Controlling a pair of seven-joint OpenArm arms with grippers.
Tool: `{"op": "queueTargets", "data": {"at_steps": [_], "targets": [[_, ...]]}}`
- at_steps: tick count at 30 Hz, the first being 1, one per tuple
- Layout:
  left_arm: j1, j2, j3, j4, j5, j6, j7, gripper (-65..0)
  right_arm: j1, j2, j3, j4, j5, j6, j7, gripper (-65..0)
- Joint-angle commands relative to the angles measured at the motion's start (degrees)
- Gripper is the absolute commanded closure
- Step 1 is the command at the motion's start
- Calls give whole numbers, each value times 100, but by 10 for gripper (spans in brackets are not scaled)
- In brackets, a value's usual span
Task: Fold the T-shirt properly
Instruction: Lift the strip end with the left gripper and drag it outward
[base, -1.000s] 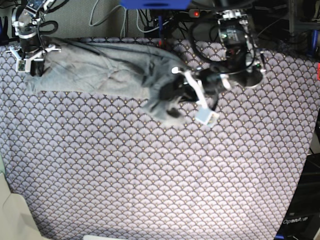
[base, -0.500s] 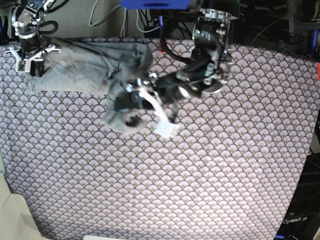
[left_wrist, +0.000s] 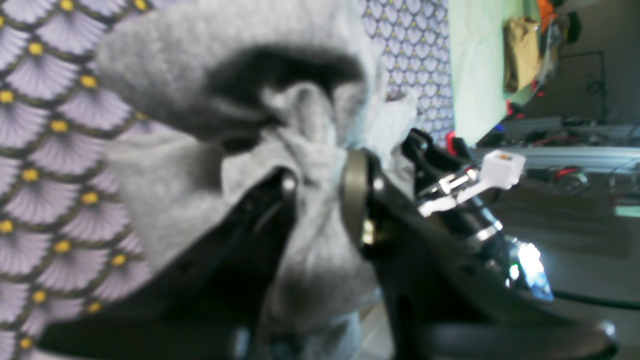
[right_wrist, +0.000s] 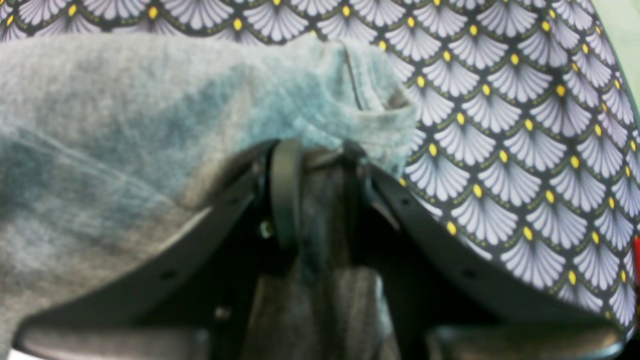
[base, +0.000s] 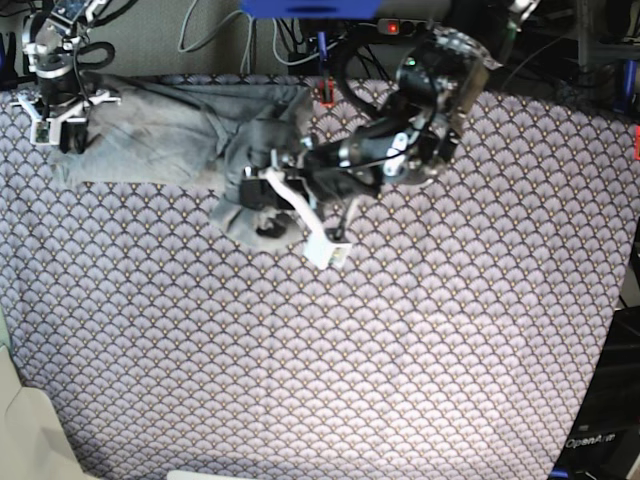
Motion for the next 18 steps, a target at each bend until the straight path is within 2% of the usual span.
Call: {"op": "queueTargets", "data": {"at_steps": [1, 3, 10, 15, 18], "targets": [[-65, -89, -18, 217, -114, -47, -80, 0, -6, 91, 34, 96, 43, 60, 106, -158], [-48, -291, -123, 419, -114, -47, -80, 0, -6, 91, 34, 87, 43, 60, 106, -158], [304, -871, -1240, 876, -149, -56, 96, 0, 3, 91, 34, 87, 43, 60, 106, -158], [304, -1390, -1873, 894, -650, -73, 597, 0, 3, 91, 34, 87, 43, 60, 106, -158], [304, -1618, -2286, 850, -765, -82, 650, 0, 12, 91, 34, 87, 43, 60, 106, -158]]}}
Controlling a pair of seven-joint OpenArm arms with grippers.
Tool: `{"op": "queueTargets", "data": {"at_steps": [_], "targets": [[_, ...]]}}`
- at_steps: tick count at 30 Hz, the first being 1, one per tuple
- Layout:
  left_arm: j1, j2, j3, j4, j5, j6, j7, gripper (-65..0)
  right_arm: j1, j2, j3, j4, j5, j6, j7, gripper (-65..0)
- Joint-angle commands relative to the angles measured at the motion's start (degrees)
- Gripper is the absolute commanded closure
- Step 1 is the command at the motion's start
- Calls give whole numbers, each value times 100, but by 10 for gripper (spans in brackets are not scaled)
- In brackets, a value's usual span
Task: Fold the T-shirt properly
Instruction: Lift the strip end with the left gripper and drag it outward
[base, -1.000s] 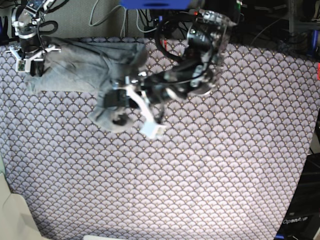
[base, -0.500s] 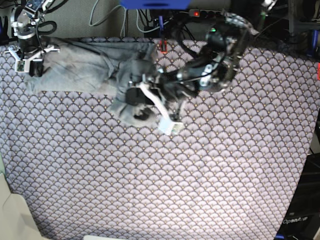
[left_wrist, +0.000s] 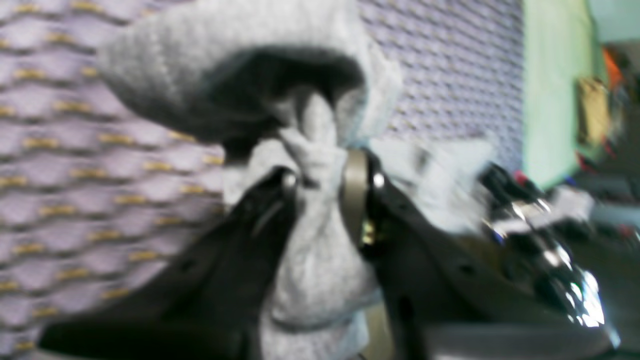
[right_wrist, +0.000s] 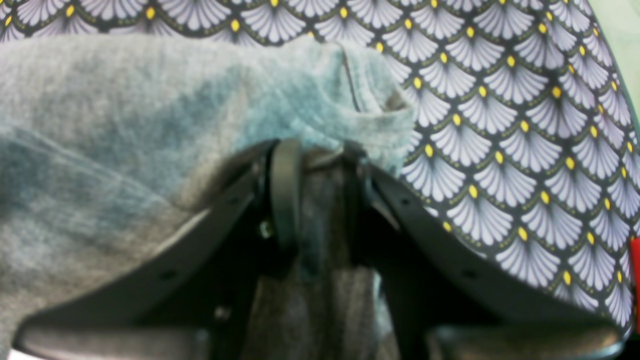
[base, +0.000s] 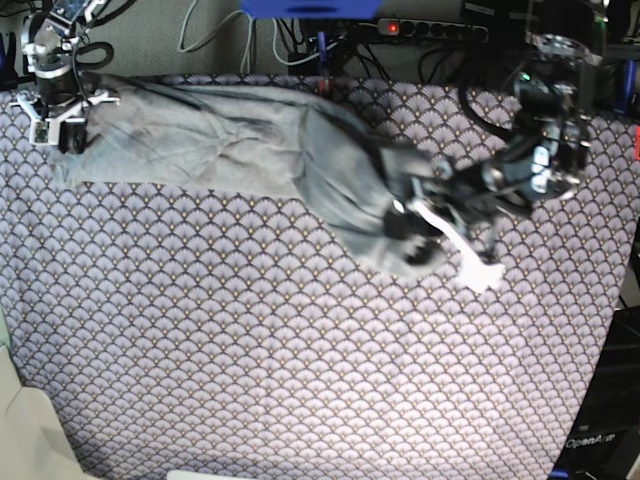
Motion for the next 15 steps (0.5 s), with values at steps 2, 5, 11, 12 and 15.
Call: {"op": "queueTargets", "data": {"at_steps": [2, 5, 11, 12, 15], "targets": [[-74, -62, -277, 87, -164, -56, -97, 0, 7, 83, 25, 96, 47, 56, 108, -158], [-74, -71, -496, 78, -190, -56, -89, 0, 86, 83, 34, 96, 47, 56, 108, -158], [-92, -176, -532, 78, -129, -56, 289, 0, 121, 91, 34, 105, 47, 56, 108, -157], [-92, -185, -549, 78, -129, -56, 465, 0, 121, 91, 34, 105, 47, 56, 108, -157], [-109, -203, -584, 78, -120, -47, 914, 0, 113, 91, 34, 105, 47, 56, 108, -157]]}}
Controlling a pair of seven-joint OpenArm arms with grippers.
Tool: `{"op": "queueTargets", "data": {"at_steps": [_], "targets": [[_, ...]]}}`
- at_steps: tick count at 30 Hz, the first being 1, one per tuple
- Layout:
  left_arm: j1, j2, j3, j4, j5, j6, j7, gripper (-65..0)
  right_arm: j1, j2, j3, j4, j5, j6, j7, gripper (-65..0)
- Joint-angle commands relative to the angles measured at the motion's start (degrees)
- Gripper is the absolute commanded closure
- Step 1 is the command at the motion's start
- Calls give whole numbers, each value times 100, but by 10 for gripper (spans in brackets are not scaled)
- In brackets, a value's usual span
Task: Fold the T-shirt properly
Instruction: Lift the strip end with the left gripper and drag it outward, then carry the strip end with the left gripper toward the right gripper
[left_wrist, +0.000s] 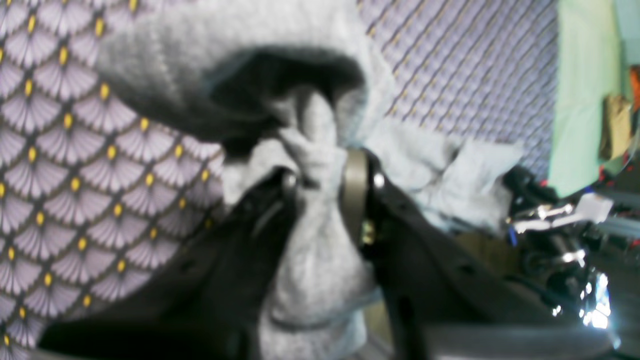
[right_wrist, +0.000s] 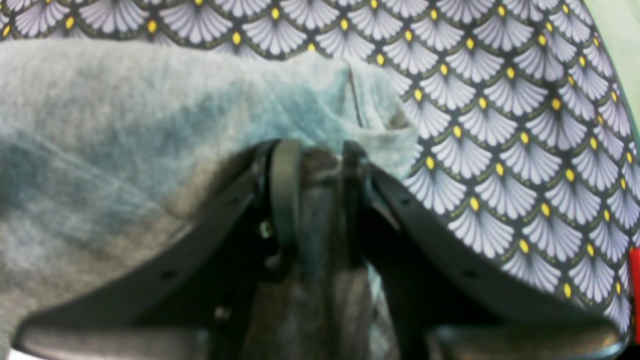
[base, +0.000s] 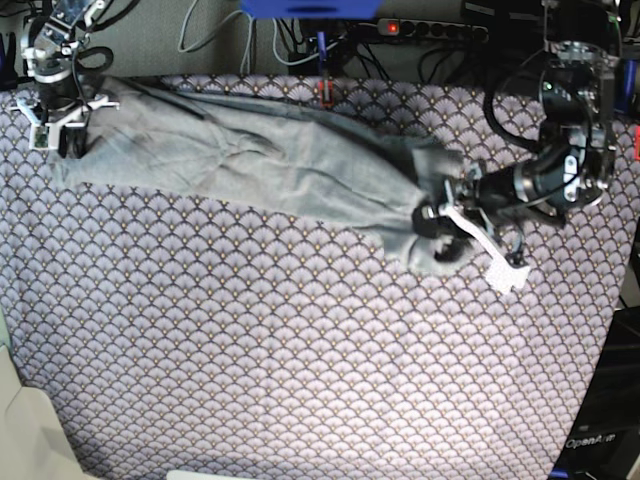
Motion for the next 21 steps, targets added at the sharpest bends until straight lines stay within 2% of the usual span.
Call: {"op": "queueTargets", "data": {"at_steps": [1, 7, 10, 15, 18, 20, 21], "targets": [[-92, -100, -99, 87, -45, -27, 35, 0, 6, 94, 29, 105, 84, 41, 147, -157], [-57, -197, -108, 87, 658, -10, 176, 0, 14, 94, 29, 105, 84, 41, 147, -157], [-48, -144, -108, 87, 834, -1, 457, 0, -3, 94, 38, 105, 84, 41, 147, -157], [-65, 190, 24, 140, 1027, -1, 809, 0, -21, 94, 38, 105, 84, 41, 147, -157], [-127, 348, 578, 140, 1062, 8, 792, 0, -30, 85, 38, 105, 84, 41, 147, -157], [-250, 559, 929, 131, 1309, 43, 792, 0, -30, 85, 38, 105, 84, 41, 147, -157], [-250, 700, 1061, 131, 1528, 166, 800, 0, -30, 85, 38, 114, 84, 41, 147, -157]]}}
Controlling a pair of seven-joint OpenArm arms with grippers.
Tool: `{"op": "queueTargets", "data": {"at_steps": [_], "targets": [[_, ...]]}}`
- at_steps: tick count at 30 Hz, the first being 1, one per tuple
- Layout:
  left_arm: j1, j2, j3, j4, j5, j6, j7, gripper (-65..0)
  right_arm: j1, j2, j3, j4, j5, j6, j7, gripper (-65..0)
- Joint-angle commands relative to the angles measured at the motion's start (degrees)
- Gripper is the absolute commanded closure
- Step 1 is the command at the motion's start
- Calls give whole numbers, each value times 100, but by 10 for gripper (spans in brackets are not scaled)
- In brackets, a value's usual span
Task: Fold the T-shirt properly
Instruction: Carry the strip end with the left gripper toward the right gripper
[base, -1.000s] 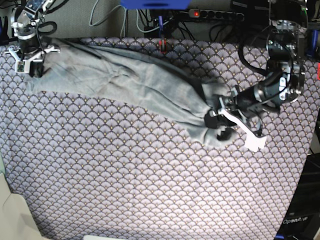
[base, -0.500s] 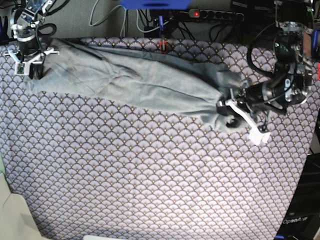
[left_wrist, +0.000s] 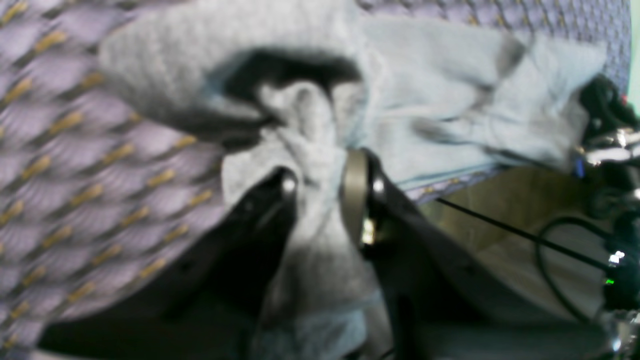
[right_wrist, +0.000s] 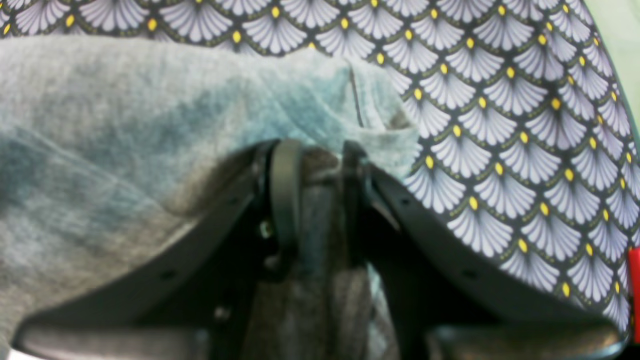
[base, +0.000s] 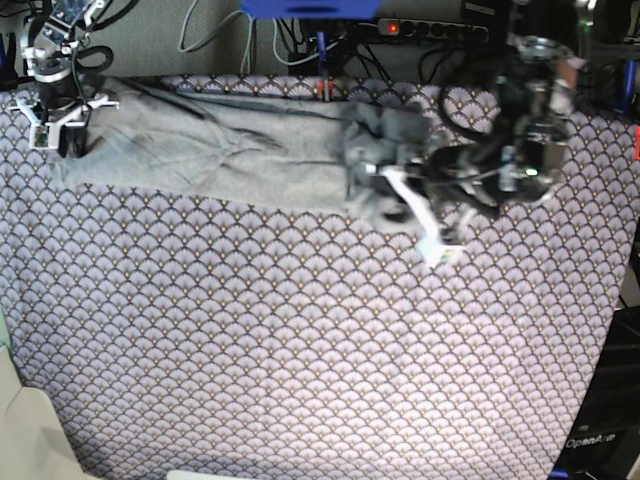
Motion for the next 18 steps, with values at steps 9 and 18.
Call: {"op": "queueTargets", "data": {"at_steps": [9, 18], "targets": [[-112, 1036, 944, 52, 1262, 789, -78, 0, -12, 39, 36, 270, 84, 41, 147, -157], [-60, 1695, 1014, -62, 1763, 798, -52, 0, -12, 39, 36, 270, 84, 41, 147, -157]]}}
